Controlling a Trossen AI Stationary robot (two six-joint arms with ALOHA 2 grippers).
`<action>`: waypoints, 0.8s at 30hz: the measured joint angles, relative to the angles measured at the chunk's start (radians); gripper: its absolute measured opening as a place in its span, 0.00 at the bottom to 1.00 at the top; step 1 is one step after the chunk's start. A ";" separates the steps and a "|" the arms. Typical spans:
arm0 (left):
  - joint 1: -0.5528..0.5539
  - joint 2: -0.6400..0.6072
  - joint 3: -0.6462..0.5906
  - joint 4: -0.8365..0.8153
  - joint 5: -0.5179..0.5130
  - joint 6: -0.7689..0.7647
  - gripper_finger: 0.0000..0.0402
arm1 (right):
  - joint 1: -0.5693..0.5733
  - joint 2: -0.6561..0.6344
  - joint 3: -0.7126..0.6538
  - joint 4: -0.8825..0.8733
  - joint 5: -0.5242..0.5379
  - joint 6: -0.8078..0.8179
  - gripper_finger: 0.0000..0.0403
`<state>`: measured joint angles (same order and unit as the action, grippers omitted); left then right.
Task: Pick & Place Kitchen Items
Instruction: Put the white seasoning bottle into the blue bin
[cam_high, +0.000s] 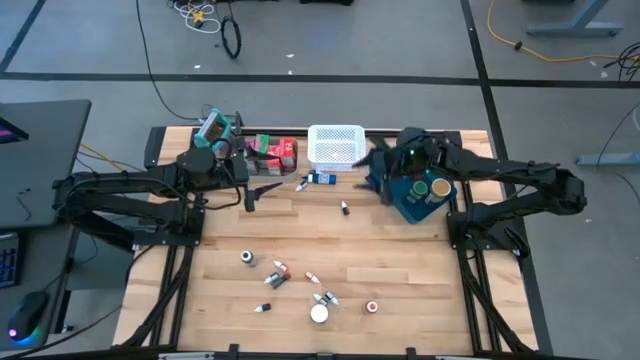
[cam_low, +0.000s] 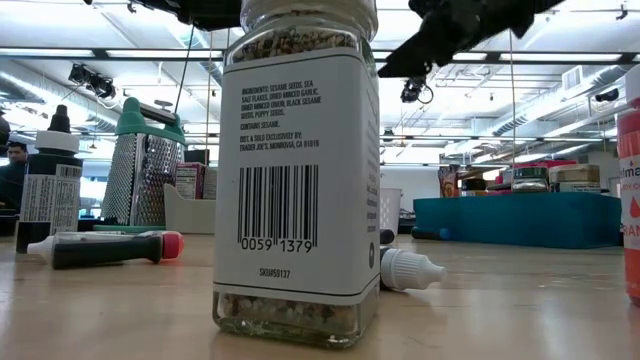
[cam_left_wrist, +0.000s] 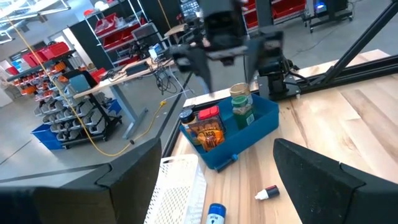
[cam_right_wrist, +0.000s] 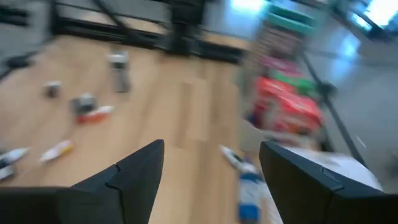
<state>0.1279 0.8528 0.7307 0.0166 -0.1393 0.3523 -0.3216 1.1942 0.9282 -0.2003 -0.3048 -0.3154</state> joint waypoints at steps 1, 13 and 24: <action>0.000 0.000 0.000 0.000 0.001 0.001 0.79 | 0.007 0.000 -0.030 0.041 -0.036 -0.023 0.68; 0.000 0.000 0.000 0.009 0.003 -0.063 0.79 | 0.142 0.001 -0.345 0.715 -0.136 0.009 0.68; 0.000 -0.001 0.000 0.028 0.006 -0.171 0.79 | 0.275 0.189 -0.355 1.033 -0.185 0.073 0.68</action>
<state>0.1279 0.8516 0.7307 0.0449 -0.1333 0.1817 -0.0468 1.3834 0.5730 0.8323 -0.4896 -0.2425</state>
